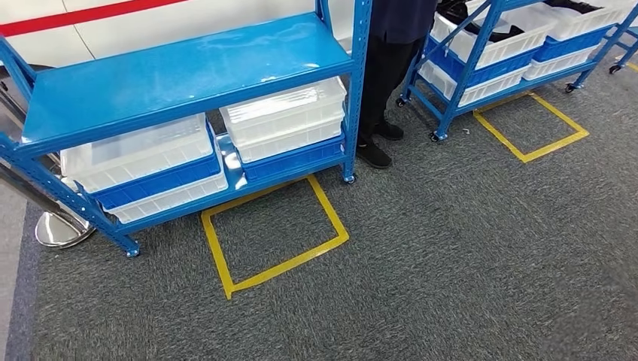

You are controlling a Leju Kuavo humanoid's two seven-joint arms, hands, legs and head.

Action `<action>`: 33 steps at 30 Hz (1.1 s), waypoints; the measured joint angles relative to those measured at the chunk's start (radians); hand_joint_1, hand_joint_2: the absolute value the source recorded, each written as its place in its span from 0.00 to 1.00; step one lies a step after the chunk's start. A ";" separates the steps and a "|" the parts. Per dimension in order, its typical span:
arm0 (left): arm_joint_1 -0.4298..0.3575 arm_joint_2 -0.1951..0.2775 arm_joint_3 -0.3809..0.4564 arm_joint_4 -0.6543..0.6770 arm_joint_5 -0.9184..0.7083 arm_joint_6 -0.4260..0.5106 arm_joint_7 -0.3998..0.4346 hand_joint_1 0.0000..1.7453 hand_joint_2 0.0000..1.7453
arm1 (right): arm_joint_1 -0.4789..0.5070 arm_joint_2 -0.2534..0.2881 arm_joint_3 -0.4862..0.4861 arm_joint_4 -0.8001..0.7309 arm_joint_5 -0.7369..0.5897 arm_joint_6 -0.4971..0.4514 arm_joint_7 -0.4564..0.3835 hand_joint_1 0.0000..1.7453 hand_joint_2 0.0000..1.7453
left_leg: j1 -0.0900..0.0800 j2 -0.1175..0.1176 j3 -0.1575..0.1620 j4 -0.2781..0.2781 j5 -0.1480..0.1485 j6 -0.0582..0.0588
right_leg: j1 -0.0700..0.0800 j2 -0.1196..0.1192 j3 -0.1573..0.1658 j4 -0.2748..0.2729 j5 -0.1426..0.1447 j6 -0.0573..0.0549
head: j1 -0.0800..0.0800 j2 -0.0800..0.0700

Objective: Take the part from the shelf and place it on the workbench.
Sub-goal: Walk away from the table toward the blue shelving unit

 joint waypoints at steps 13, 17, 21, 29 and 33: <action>0.008 0.000 0.002 0.000 0.002 -0.004 -0.002 0.00 0.00 | -0.006 0.000 -0.003 -0.001 0.001 0.002 -0.015 0.00 0.00 | -0.012 0.006 0.177 -0.297 0.103 0.077 | -0.002 0.003 -0.073 0.252 -0.026 0.050 | 0.001 0.000; 0.012 -0.002 0.005 0.000 0.002 -0.005 -0.002 0.00 0.00 | 0.000 -0.002 -0.004 0.000 0.002 0.003 -0.012 0.00 0.00 | -0.009 -0.011 0.261 -0.301 0.038 0.074 | -0.002 0.005 -0.202 0.258 -0.162 0.060 | 0.001 0.000; 0.019 -0.005 0.007 0.000 0.003 -0.006 0.000 0.00 0.00 | 0.015 -0.006 -0.004 0.004 0.004 0.005 -0.012 0.00 0.00 | -0.009 -0.021 0.341 -0.302 -0.040 0.056 | 0.002 0.004 -0.219 0.083 0.098 0.050 | 0.001 0.000; 0.006 -0.005 0.008 -0.001 0.004 -0.006 0.002 0.00 0.00 | 0.006 -0.006 -0.006 0.002 0.015 0.004 -0.012 0.00 0.00 | -0.006 -0.003 0.148 0.001 -0.017 0.016 | 0.001 0.008 -0.086 0.012 0.076 0.002 | 0.000 0.000; 0.016 -0.005 0.008 -0.001 0.003 -0.006 0.002 0.00 0.00 | 0.008 -0.006 -0.007 0.002 0.016 0.004 -0.012 0.00 0.00 | -0.006 0.002 0.056 -0.071 -0.148 0.021 | 0.001 0.012 0.018 -0.005 0.011 0.005 | 0.000 0.000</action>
